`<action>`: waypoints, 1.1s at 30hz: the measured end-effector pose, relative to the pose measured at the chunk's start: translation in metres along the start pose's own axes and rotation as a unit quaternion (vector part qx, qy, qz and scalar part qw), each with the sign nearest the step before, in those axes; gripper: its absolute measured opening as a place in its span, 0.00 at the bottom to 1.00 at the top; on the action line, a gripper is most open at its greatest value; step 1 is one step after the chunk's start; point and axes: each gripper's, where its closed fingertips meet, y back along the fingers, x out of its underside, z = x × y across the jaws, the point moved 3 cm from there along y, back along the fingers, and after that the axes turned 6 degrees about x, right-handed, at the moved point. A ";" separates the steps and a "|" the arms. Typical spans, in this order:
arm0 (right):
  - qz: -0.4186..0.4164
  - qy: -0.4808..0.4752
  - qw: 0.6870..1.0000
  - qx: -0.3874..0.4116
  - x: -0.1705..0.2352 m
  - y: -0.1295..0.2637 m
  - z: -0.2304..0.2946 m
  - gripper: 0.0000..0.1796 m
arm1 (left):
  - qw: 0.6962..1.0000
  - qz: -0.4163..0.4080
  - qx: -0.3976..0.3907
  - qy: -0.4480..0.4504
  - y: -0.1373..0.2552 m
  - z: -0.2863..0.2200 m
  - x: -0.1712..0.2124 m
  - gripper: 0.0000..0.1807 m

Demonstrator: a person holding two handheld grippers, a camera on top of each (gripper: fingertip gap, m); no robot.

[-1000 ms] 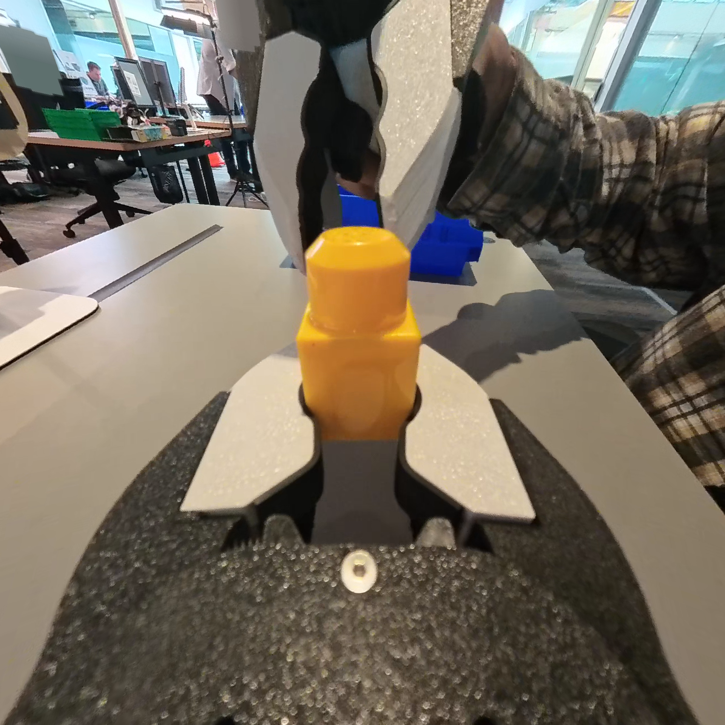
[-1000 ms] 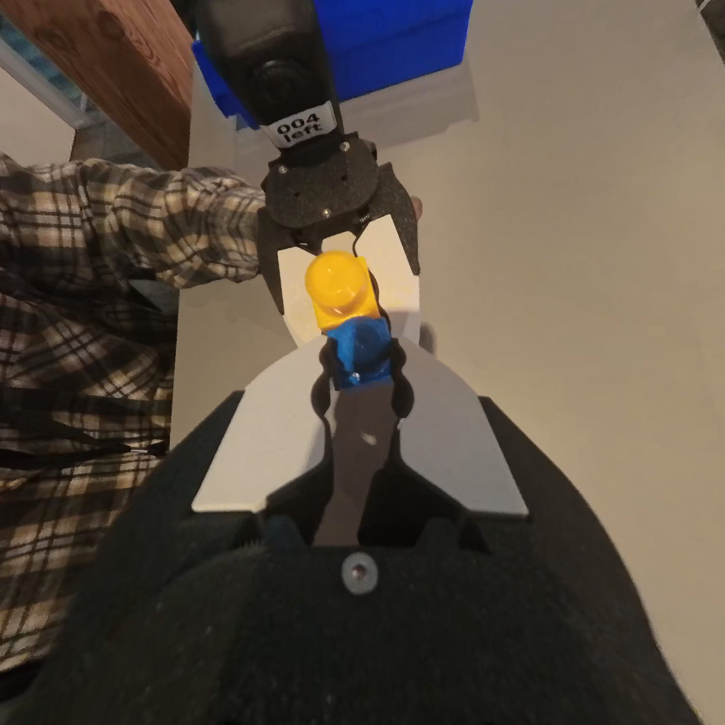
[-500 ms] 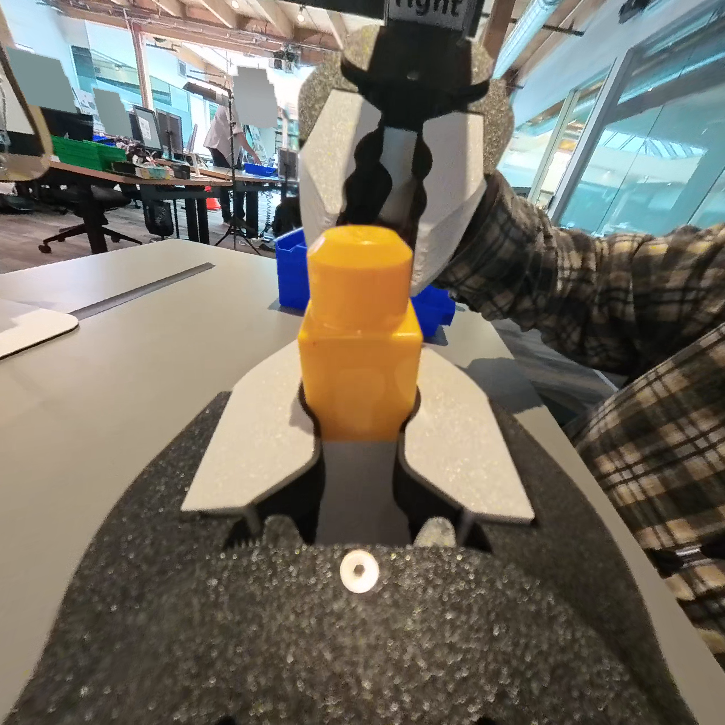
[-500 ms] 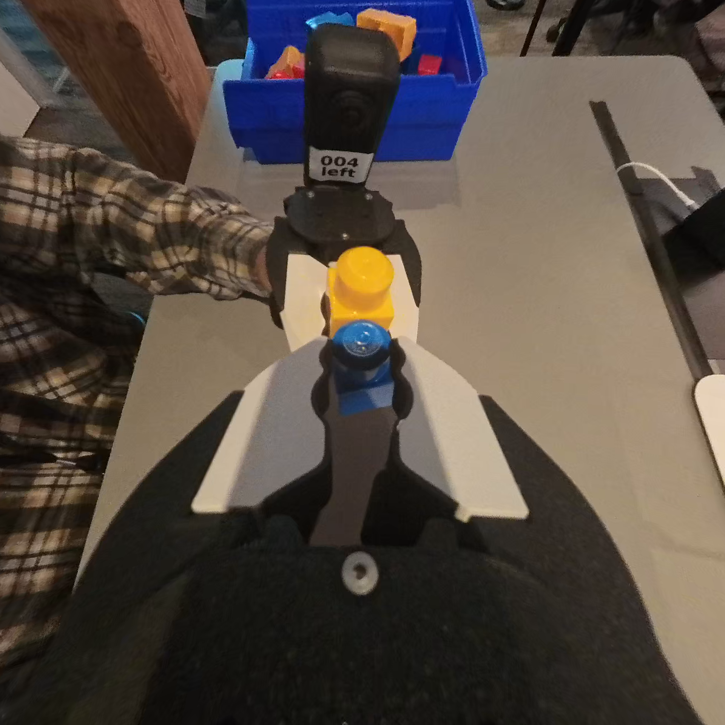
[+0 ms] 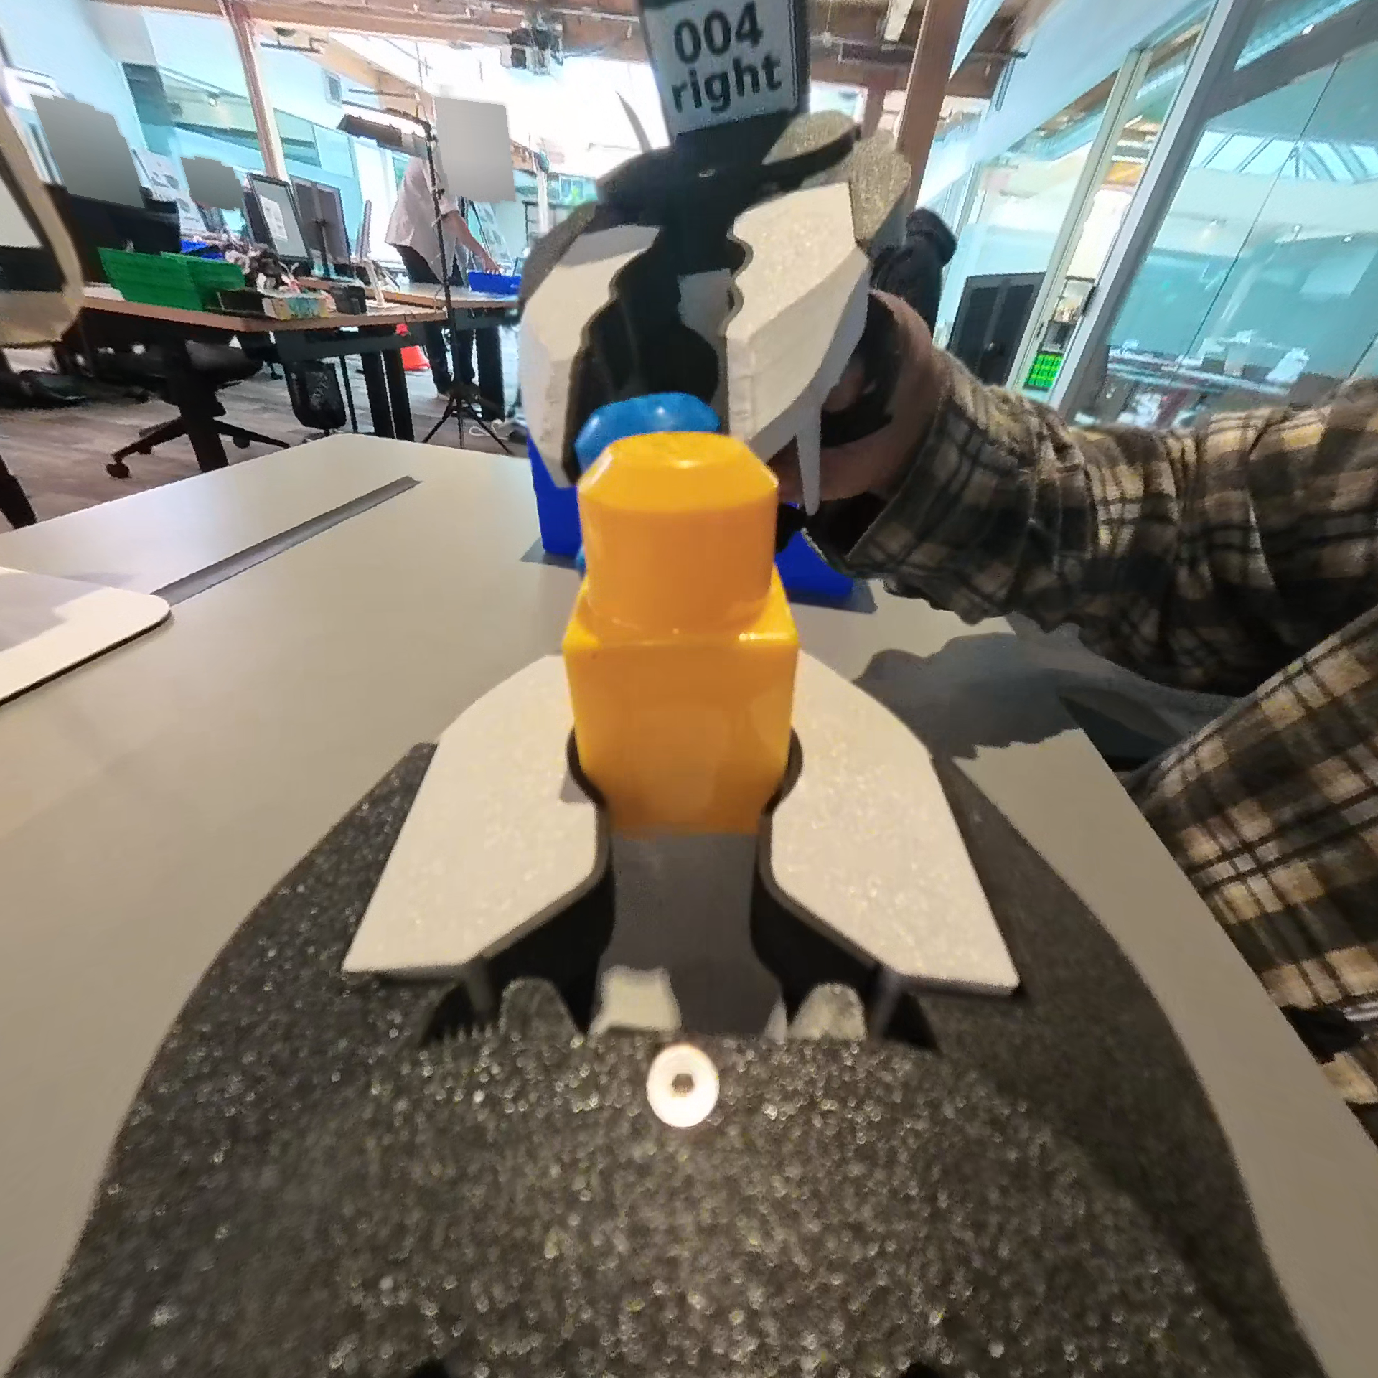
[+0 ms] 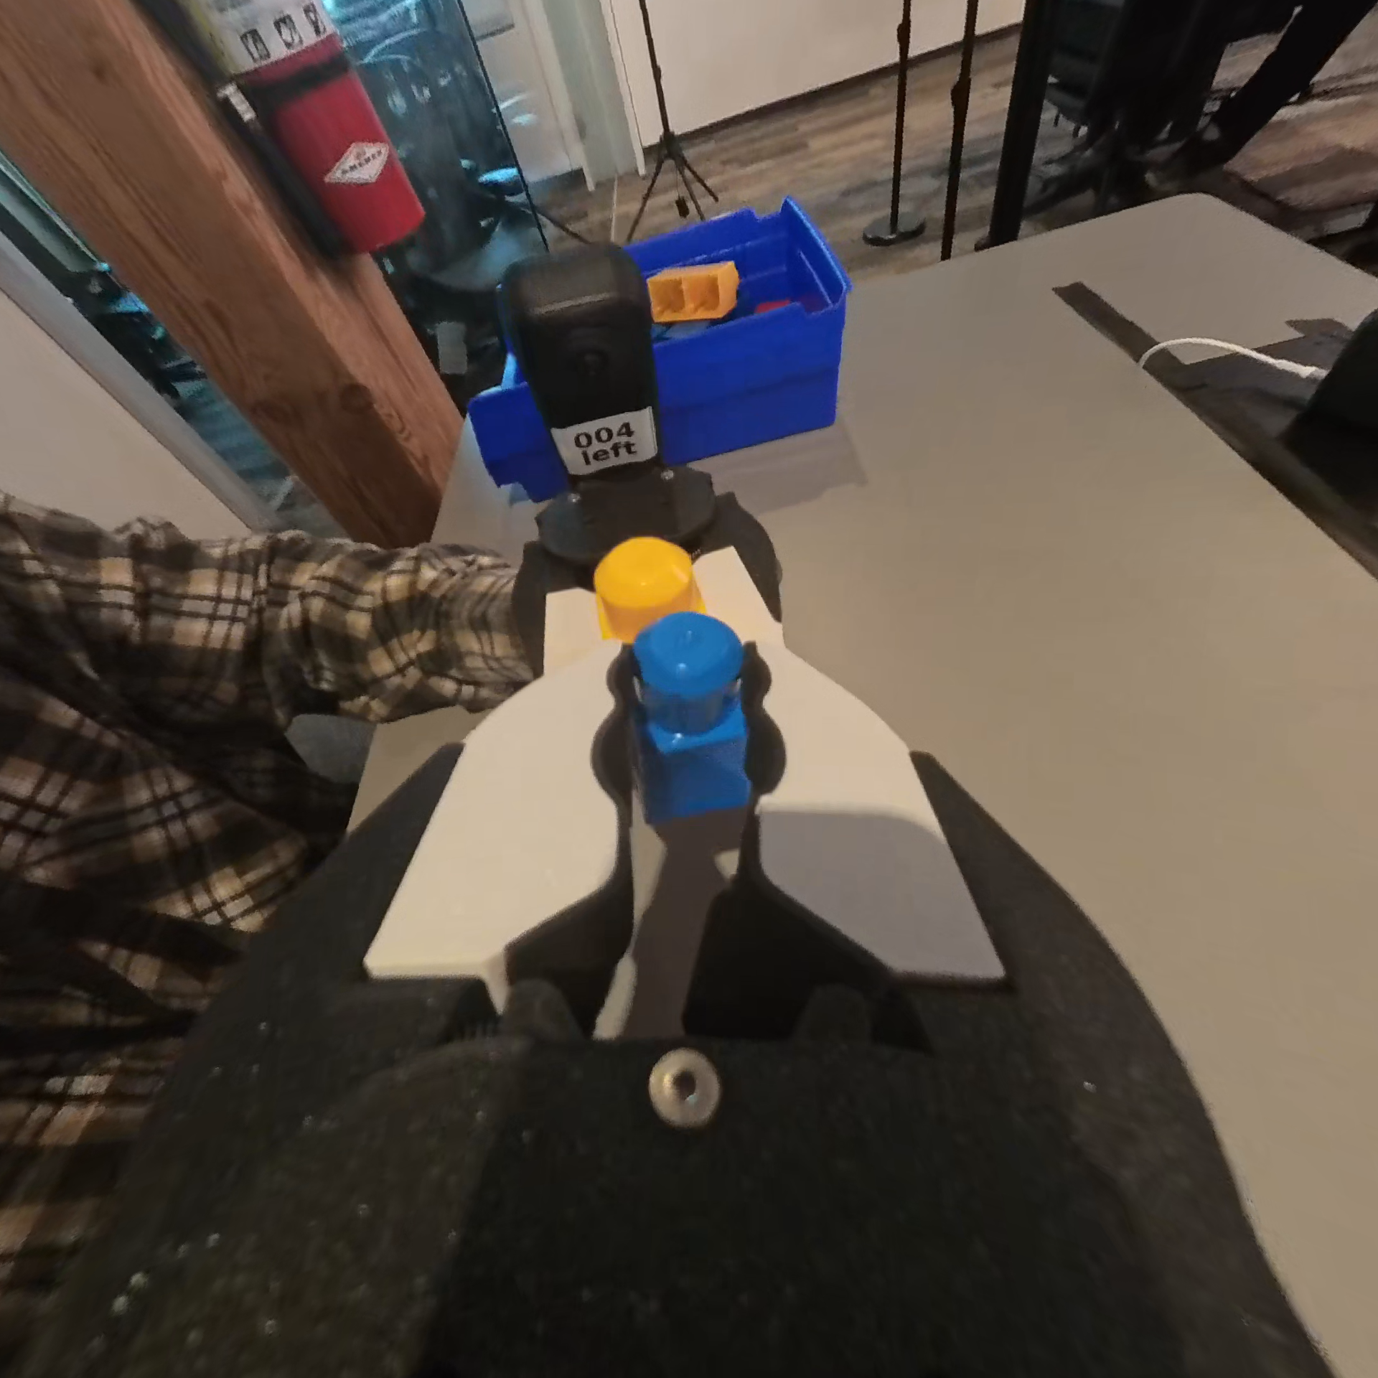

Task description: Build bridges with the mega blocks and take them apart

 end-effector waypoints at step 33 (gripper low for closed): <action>0.103 0.103 0.986 0.083 0.138 0.035 -0.036 0.33 | 1.000 0.002 -0.002 -0.019 0.003 0.002 0.003 0.22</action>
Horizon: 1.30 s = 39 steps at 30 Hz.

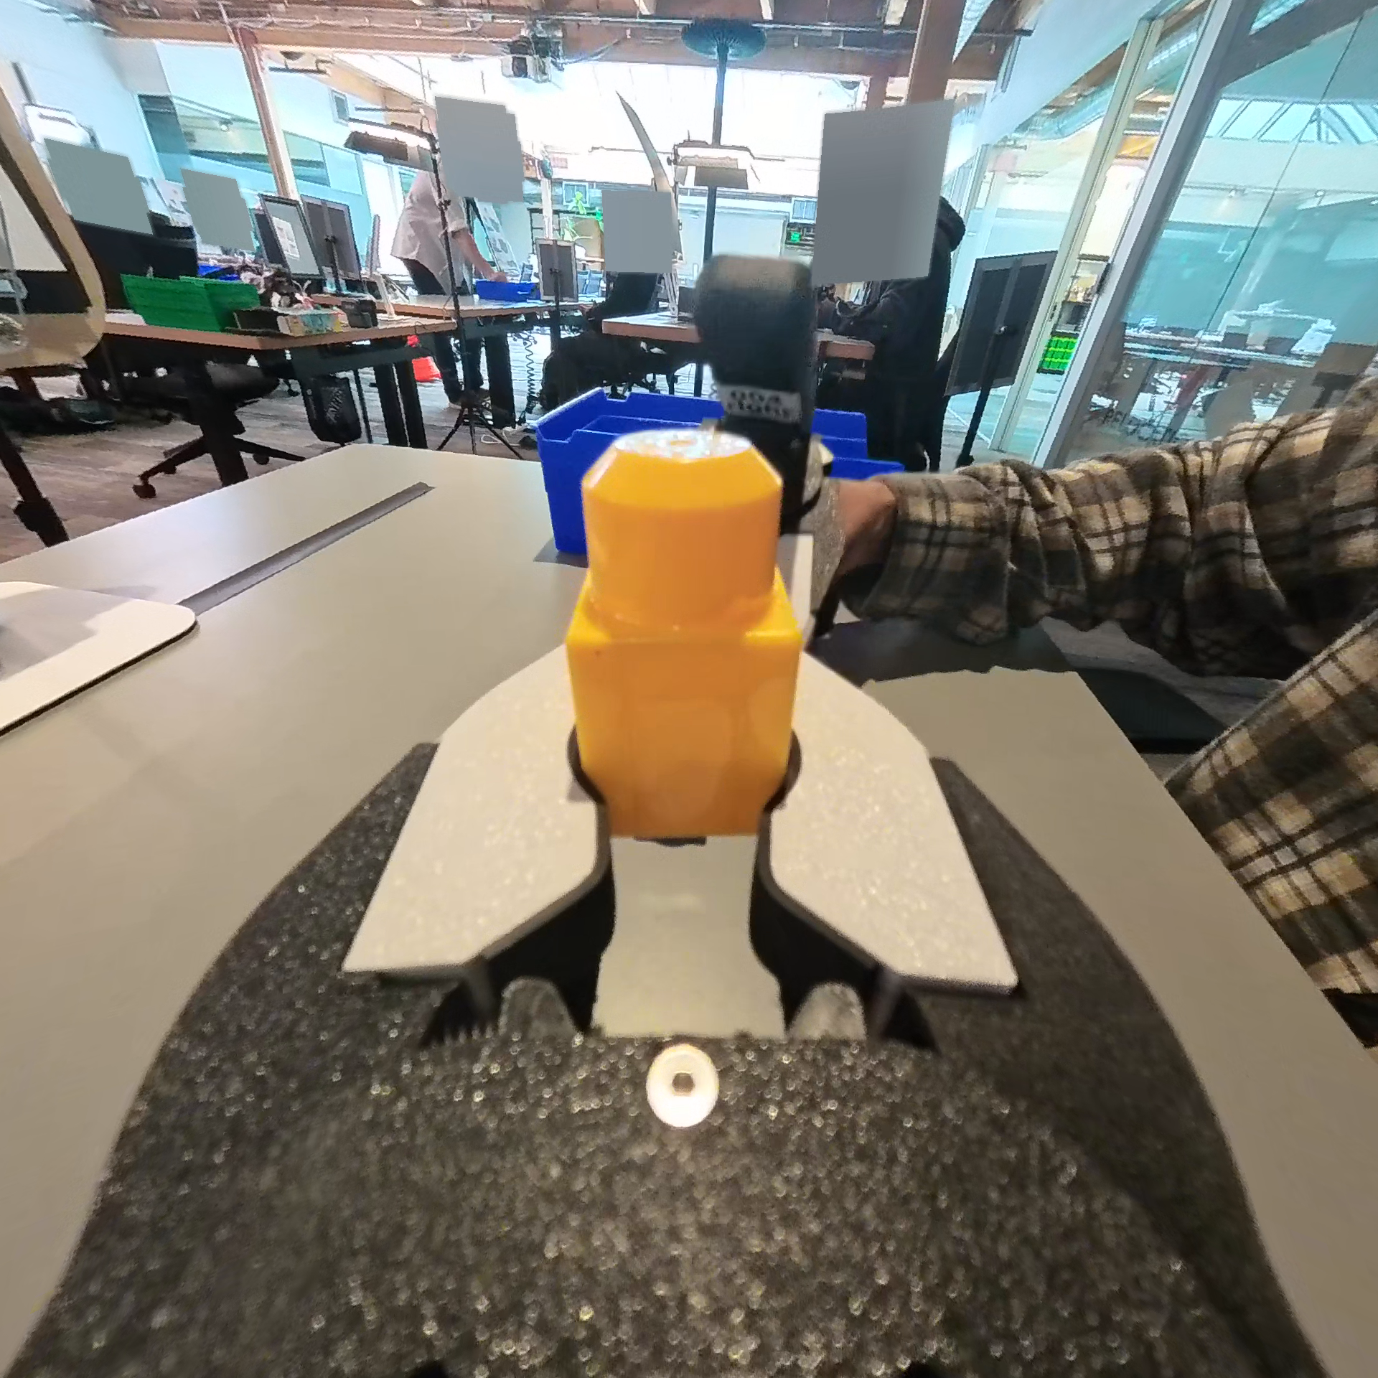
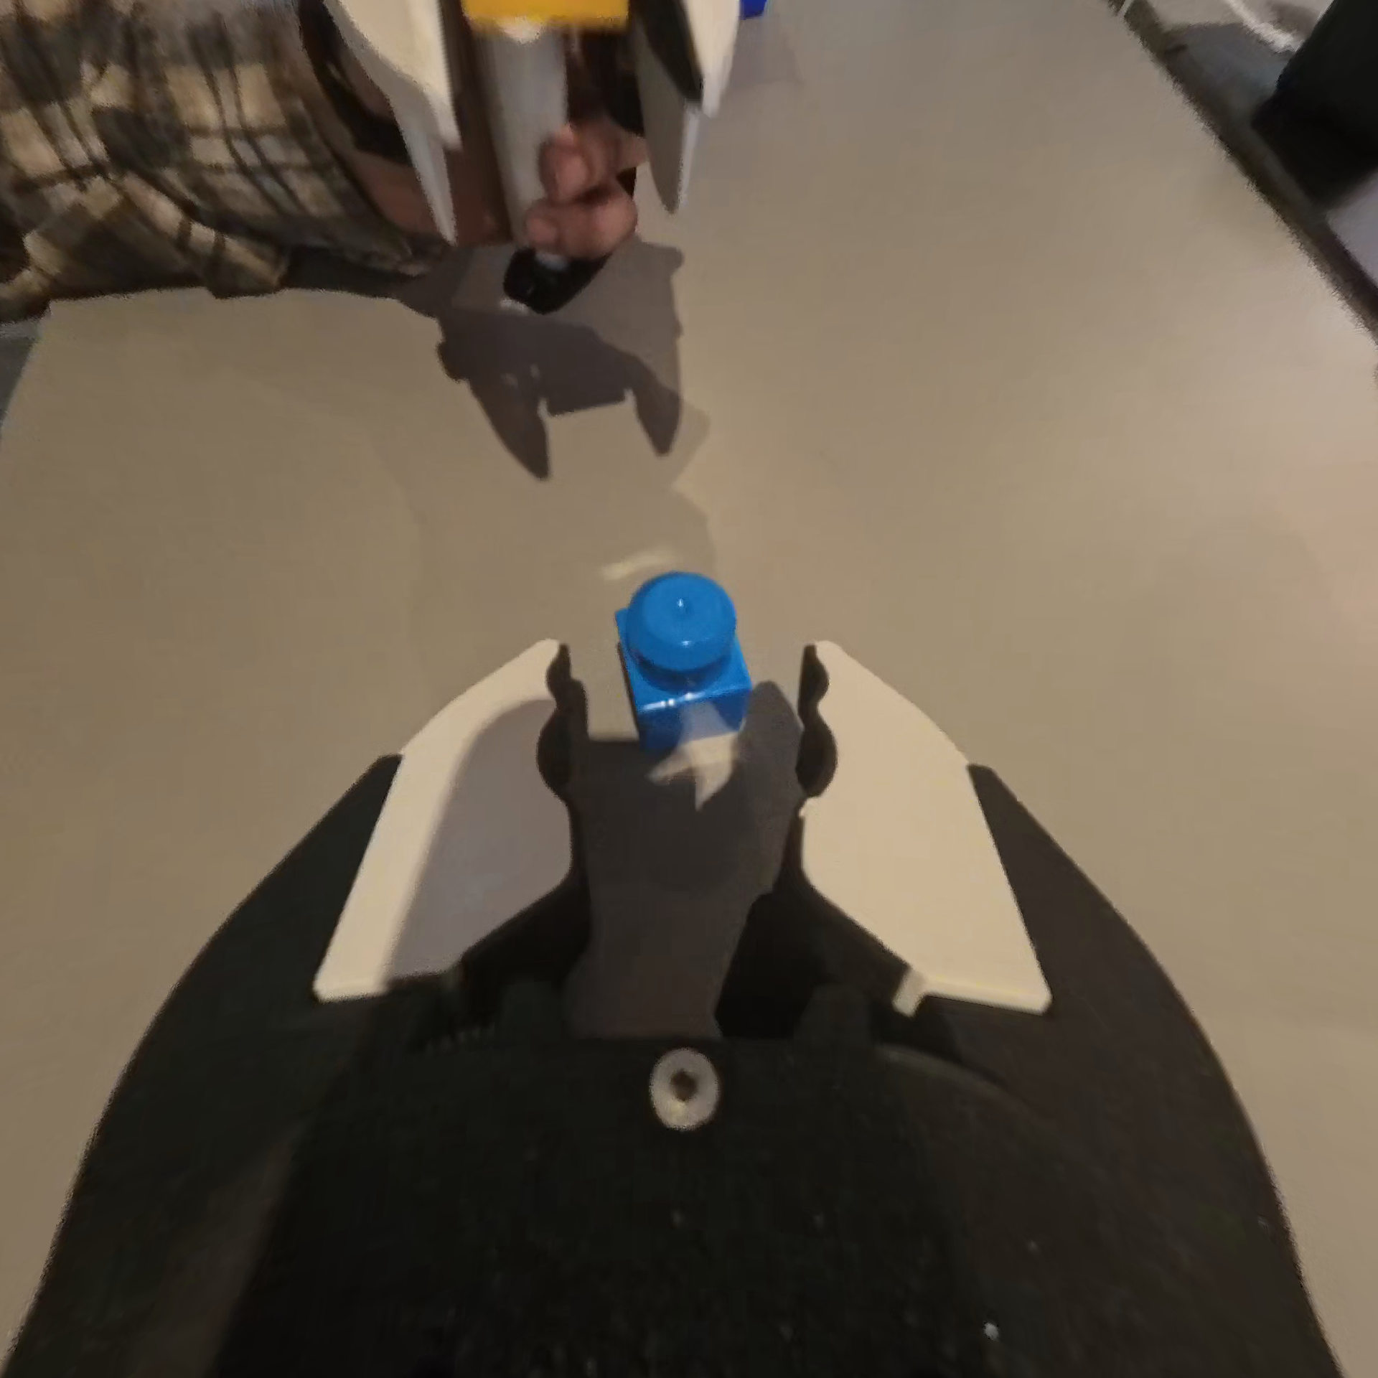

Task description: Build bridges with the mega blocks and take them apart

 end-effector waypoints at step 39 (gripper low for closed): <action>-0.140 0.011 0.982 -0.128 -0.140 -0.001 -0.016 0.18 | 0.998 0.046 0.032 -0.007 -0.059 0.031 -0.009 0.41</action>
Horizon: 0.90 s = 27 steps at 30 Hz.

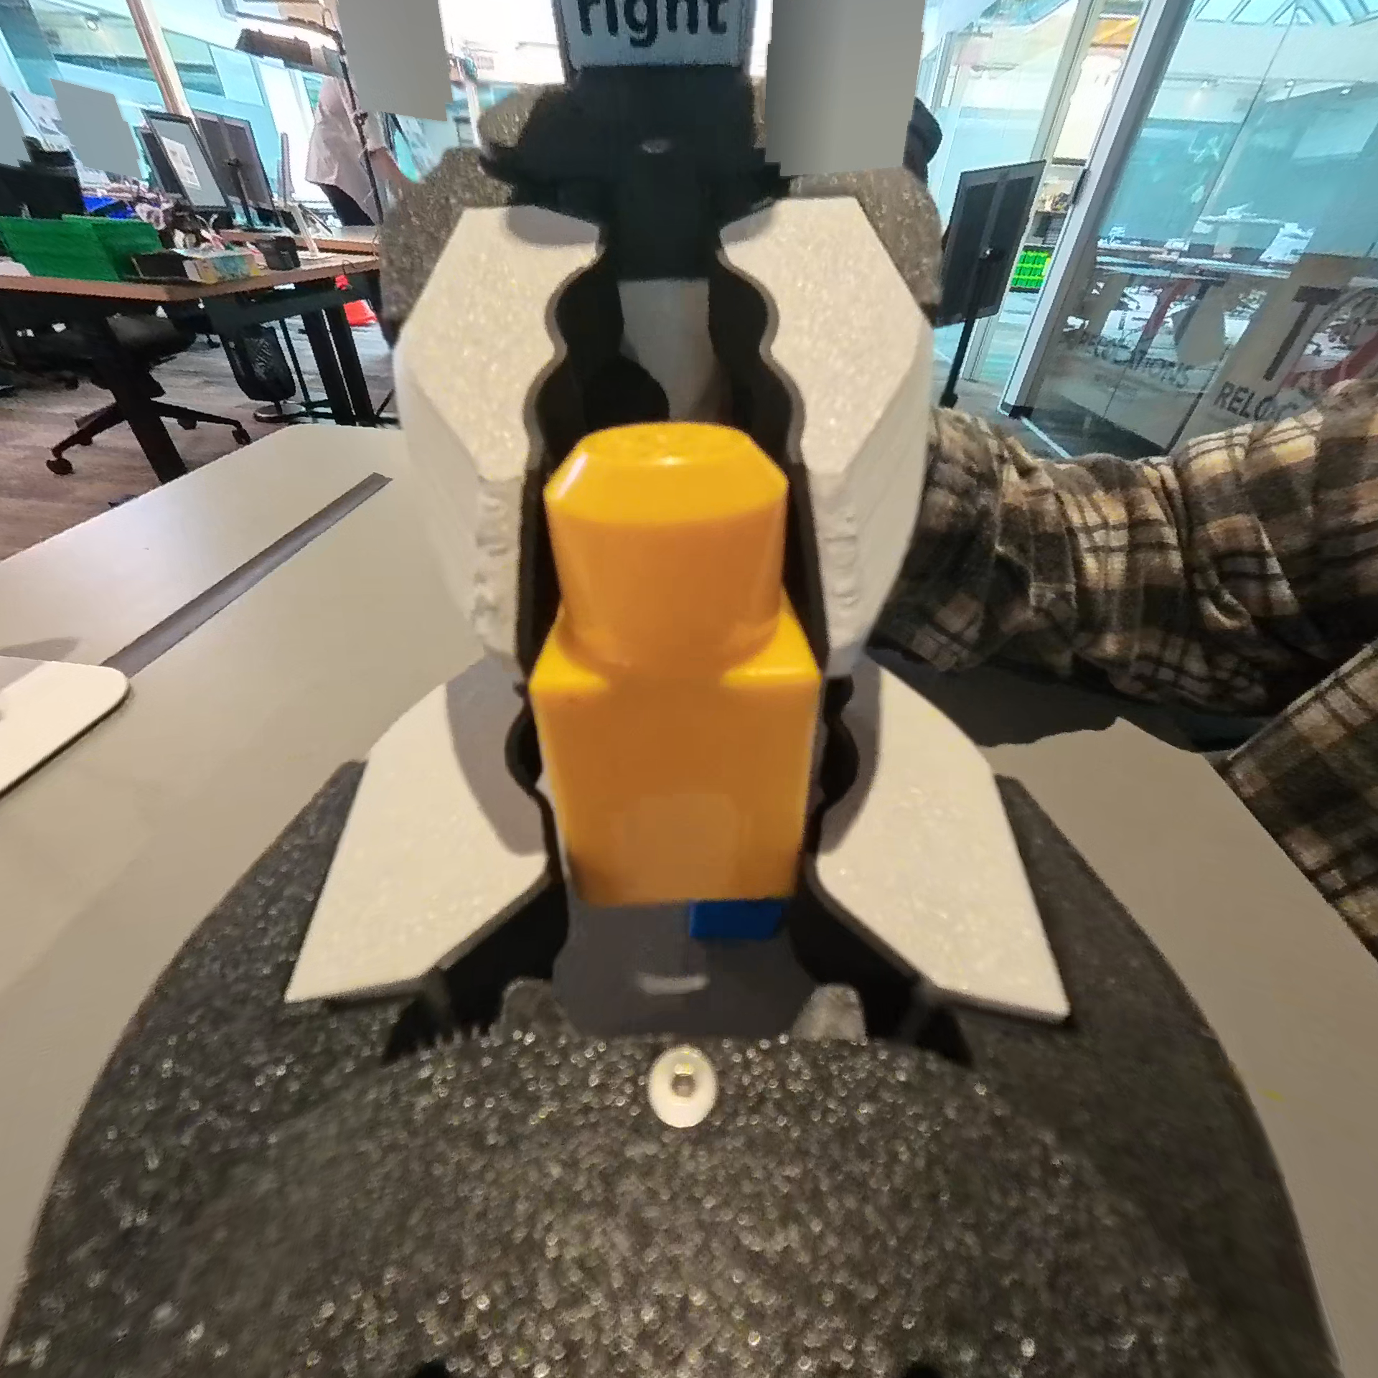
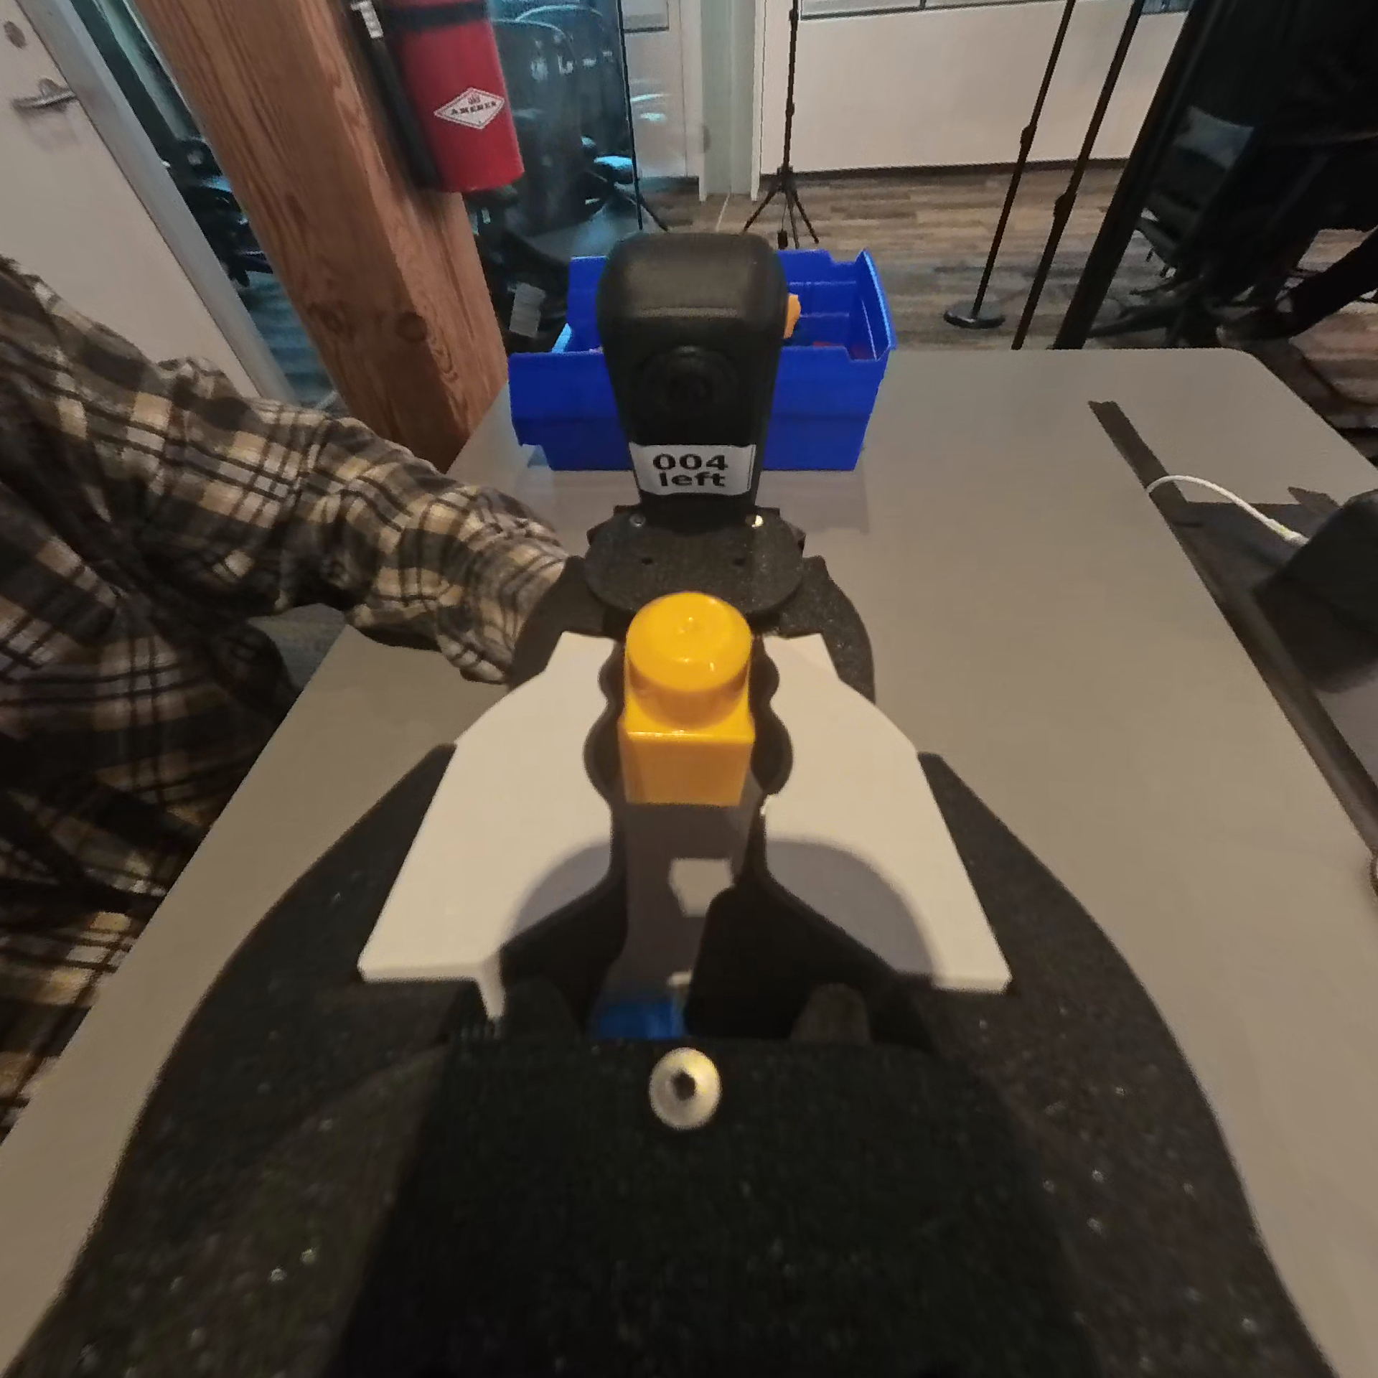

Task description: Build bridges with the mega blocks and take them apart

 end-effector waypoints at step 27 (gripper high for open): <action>0.023 0.034 0.999 -0.002 0.000 -0.004 0.013 0.18 | 1.000 -0.007 0.001 -0.016 -0.001 -0.011 0.003 0.41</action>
